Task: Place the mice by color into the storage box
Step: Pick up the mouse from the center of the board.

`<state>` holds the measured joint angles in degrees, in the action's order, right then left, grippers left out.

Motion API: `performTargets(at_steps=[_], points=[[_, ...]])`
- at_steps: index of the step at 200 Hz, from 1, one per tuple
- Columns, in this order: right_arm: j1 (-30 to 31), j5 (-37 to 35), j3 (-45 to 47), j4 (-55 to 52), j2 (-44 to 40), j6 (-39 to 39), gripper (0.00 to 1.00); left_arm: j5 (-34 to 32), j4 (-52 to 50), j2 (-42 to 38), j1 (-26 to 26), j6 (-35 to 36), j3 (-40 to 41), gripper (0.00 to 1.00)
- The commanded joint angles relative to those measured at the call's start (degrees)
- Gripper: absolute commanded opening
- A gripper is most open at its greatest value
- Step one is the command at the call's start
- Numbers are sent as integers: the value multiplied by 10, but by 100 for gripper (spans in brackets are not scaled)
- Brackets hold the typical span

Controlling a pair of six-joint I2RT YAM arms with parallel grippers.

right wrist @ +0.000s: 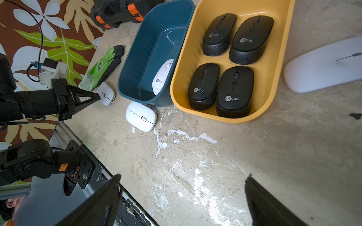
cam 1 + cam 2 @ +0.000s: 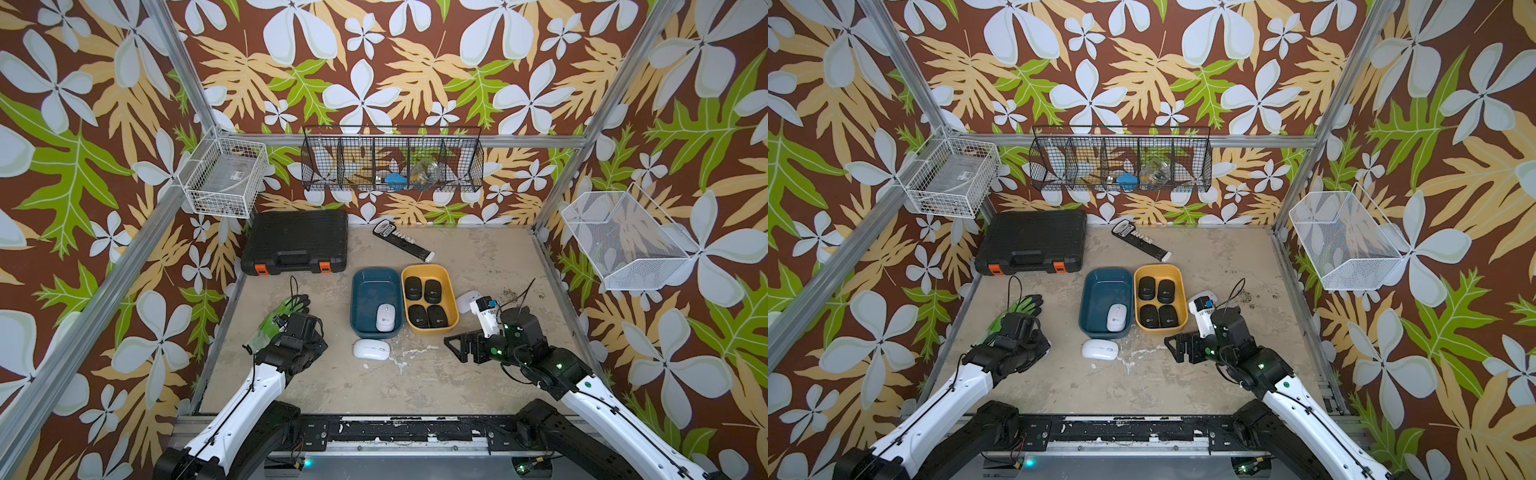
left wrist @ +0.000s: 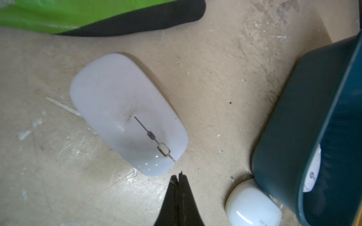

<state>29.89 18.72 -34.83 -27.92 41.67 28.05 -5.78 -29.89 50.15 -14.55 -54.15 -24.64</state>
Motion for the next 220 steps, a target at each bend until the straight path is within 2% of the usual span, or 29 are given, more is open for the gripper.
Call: performTargets(at_steps=[1,32,66,100,129,167,191,220], points=[[0,9,1,14,3,-9,100,-34,7,6,4,-34,13,3],[0,11,1,14,8,-11,100,-37,22,22,22,-33,30,2],[0,11,1,18,12,-11,100,-56,20,40,25,-28,24,0],[0,12,3,24,20,-12,100,-47,21,41,27,-25,21,0],[0,15,11,36,27,-13,100,-39,50,49,26,-11,18,0],[0,17,12,41,35,-14,100,-11,134,99,27,-12,28,0],[0,16,11,39,33,-14,100,11,148,118,26,5,-2,0],[0,14,17,43,31,-12,100,6,112,92,27,20,-35,3]])
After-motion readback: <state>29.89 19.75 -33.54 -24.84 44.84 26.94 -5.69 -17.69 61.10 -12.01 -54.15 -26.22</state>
